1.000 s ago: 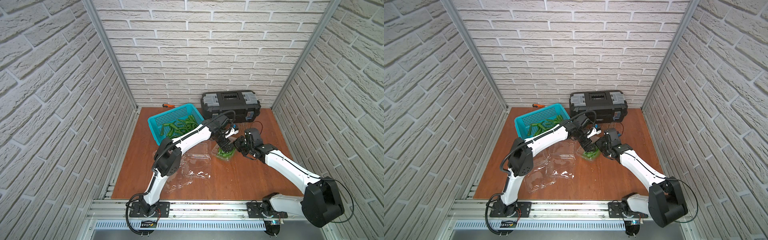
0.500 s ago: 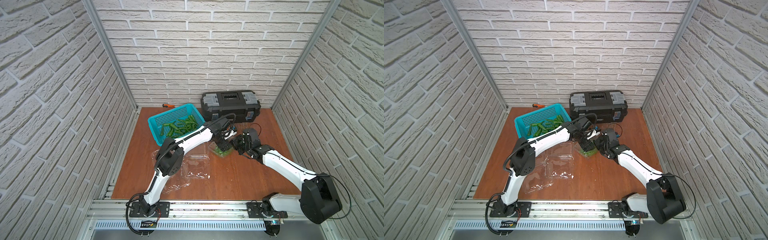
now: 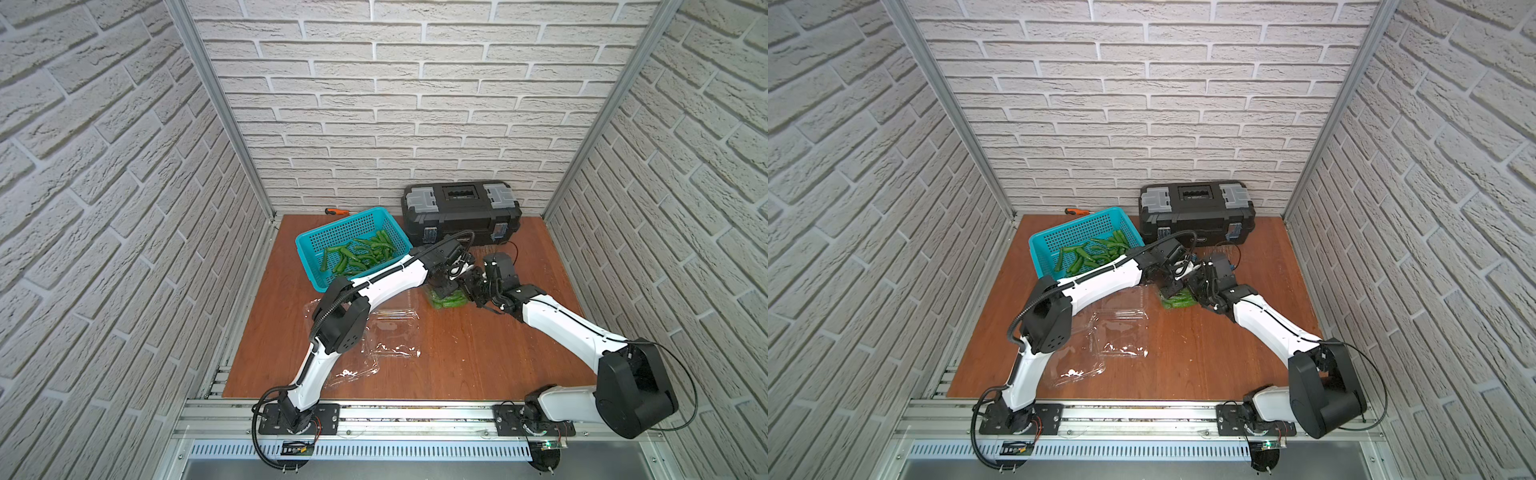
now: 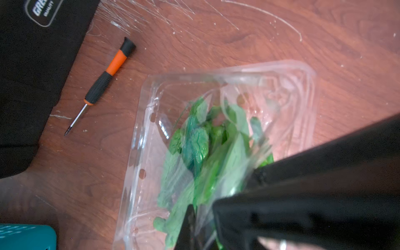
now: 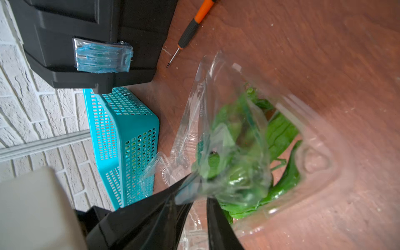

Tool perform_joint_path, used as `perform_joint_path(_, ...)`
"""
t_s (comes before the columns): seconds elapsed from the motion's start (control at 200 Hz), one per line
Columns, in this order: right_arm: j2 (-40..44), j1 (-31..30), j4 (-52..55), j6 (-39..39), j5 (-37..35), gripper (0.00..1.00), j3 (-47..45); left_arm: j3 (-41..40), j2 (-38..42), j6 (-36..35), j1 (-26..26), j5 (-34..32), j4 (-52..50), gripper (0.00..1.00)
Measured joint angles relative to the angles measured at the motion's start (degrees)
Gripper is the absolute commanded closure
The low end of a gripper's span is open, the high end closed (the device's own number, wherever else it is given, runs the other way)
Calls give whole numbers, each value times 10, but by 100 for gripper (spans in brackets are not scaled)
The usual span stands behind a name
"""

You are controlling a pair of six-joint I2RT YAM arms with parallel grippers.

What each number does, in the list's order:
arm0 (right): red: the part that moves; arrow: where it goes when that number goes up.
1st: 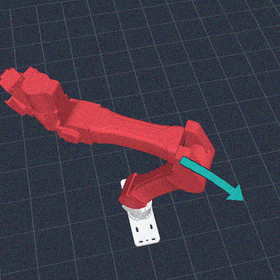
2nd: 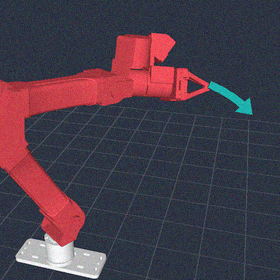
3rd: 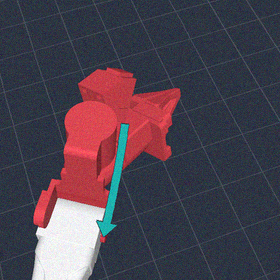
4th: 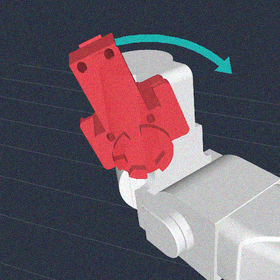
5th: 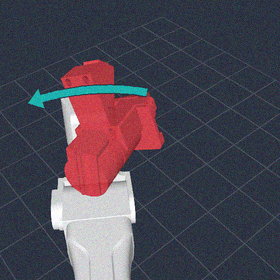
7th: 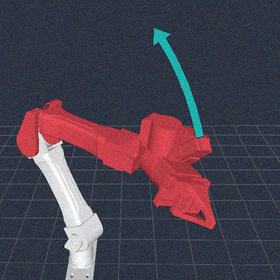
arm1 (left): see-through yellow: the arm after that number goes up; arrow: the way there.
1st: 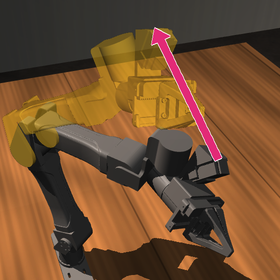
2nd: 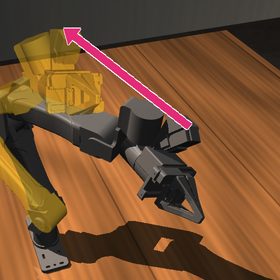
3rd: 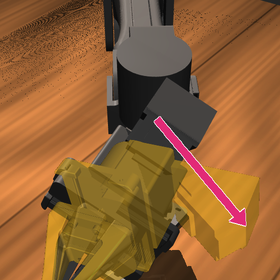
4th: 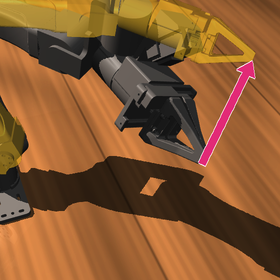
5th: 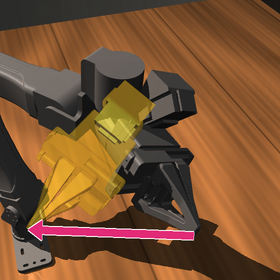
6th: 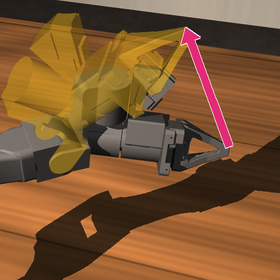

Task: Take small green peppers out of containers
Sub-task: Open the packing box at the center of the board.

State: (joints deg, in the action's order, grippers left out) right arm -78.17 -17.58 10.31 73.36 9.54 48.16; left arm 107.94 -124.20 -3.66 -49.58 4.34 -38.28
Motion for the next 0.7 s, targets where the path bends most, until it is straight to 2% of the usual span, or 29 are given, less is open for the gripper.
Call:
perform_joint_path(0.29, -5, 27, 45, -78, 54, 62, -7, -3, 0, 66, 31, 69, 39, 100)
perform_joint_path(0.645, -5, 50, 133, -153, 31, 62, -26, -97, 24, 171, 74, 157, 170, 100)
perform_joint_path(0.68, -5, 51, 139, -160, 28, 62, -26, -105, 29, 178, 78, 164, 182, 90)
perform_joint_path(0.7, -5, 51, 141, -165, 26, 62, -26, -108, 31, 179, 79, 168, 188, 87)
